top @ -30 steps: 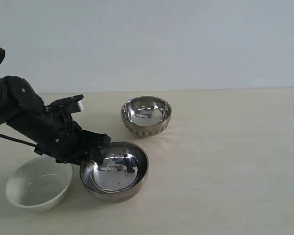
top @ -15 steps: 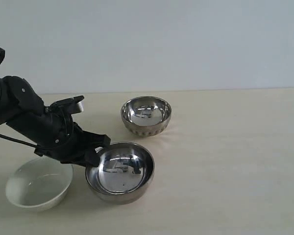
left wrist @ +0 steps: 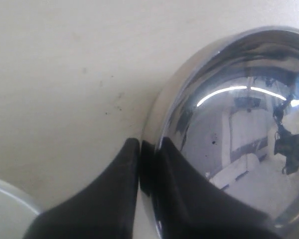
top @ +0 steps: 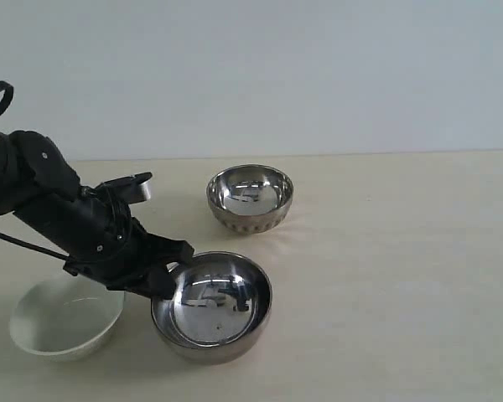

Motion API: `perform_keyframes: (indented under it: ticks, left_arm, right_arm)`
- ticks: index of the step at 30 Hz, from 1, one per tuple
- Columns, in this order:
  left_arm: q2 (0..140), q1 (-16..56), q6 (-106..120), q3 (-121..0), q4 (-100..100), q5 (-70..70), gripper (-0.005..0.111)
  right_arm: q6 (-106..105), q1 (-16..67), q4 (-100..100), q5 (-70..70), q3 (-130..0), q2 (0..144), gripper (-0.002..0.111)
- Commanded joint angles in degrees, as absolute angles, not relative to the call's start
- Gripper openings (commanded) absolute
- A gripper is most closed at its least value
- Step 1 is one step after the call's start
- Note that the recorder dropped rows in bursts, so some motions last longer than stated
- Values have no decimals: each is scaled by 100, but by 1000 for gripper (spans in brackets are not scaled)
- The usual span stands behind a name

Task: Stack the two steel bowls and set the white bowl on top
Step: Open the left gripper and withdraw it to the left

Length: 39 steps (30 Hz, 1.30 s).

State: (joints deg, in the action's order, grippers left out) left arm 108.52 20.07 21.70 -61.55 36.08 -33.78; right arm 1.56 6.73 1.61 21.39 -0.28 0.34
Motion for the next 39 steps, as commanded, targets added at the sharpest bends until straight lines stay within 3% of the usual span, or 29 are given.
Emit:
perform_keyframes:
  ticks: [1, 24, 32, 39]
  left_arm:
    - [10831, 2072, 2227, -6133, 3622, -3478, 9]
    - [10764, 2072, 2451, -6133, 3556, -3459, 11]
    - [10461, 2072, 2534, -6133, 3556, -3472, 48]
    - [10220, 2072, 2534, -6133, 3655, -3644, 53]
  right_arm:
    - [132, 644, 147, 2076, 0, 0, 0]
    - [132, 644, 147, 2076, 0, 0, 0]
    - [132, 644, 147, 2076, 0, 0, 0]
    - [132, 644, 147, 2076, 0, 0, 0]
